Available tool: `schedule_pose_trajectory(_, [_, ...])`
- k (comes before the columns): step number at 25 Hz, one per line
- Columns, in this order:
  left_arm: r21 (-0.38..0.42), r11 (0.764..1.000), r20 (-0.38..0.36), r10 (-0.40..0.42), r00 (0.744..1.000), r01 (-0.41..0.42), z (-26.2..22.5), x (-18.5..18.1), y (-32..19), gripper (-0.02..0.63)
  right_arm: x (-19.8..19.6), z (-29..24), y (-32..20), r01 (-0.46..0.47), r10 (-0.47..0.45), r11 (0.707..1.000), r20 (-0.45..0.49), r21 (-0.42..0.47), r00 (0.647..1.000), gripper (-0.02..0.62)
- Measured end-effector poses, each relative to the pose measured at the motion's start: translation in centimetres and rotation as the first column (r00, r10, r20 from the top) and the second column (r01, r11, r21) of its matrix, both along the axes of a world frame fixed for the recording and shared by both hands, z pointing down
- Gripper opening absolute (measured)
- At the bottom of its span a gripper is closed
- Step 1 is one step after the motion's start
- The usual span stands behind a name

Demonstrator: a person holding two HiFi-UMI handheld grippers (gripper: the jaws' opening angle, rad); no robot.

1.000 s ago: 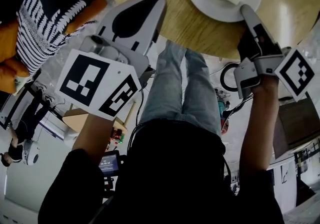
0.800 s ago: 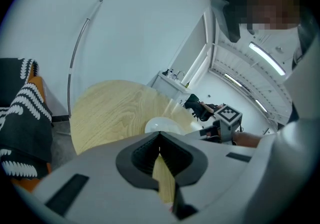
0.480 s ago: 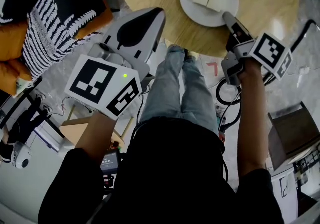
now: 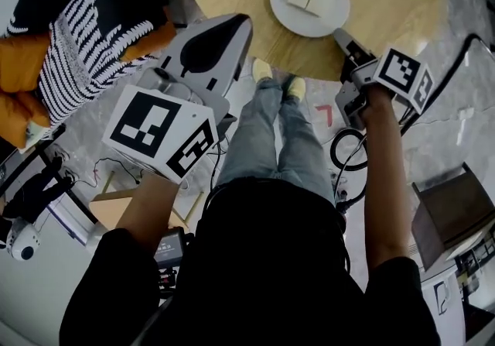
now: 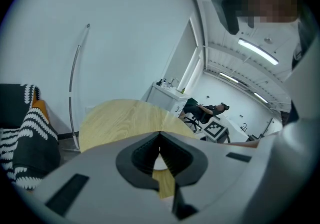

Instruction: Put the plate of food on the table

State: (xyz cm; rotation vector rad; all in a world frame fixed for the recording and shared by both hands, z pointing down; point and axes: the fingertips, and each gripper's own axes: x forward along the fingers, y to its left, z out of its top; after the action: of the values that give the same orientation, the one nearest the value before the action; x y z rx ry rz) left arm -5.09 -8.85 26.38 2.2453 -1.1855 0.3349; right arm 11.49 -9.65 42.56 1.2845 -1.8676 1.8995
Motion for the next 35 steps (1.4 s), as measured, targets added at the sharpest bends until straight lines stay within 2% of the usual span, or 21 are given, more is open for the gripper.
schedule_pose_trajectory(4, [0.021, 1.000, 0.000, -0.006, 1.000, 0.006, -1.1, 0.3, 0.7, 0.008, 1.0, 0.4, 1.5, 0.008, -0.008, 1.000, -0.022, -0.021, 1.000, 0.072])
schedule_pose_trajectory(8, [0.050, 0.999, 0.003, -0.012, 1.000, 0.011, -2.4, 0.3, 0.9, 0.008, 1.5, -0.9, 2.2, 0.012, -0.012, 1.000, -0.045, -0.003, 0.999, 0.072])
schedule_pose_trajectory(13, [0.103, 0.995, 0.001, -0.006, 1.000, 0.006, -4.5, 0.7, 1.4, 0.008, 2.1, -4.2, 2.6, 0.070, -0.061, 0.994, -0.113, 0.080, 0.992, 0.072])
schedule_pose_trajectory(17, [0.135, 0.991, 0.001, -0.007, 1.000, 0.007, -6.3, 0.9, 1.6, 0.008, 2.3, -7.7, 2.4, 0.119, -0.092, 0.979, -0.163, 0.167, 0.982, 0.071])
schedule_pose_trajectory(23, [0.189, 0.982, 0.004, -0.012, 1.000, 0.011, -9.0, 1.1, 1.8, 0.008, 2.1, -13.3, 2.5, 0.175, -0.117, 0.939, -0.204, 0.296, 0.972, 0.071])
schedule_pose_trajectory(28, [0.246, 0.969, 0.001, 0.000, 1.000, 0.000, -11.8, 1.6, 2.3, 0.008, 1.8, -17.8, 3.1, 0.226, -0.125, 0.886, -0.262, 0.404, 0.957, 0.067])
schedule_pose_trajectory(35, [0.306, 0.952, -0.003, -0.002, 1.000, 0.003, -14.4, 1.8, 3.1, 0.008, 1.2, -22.2, 3.8, 0.253, -0.114, 0.829, -0.292, 0.499, 0.950, 0.037])
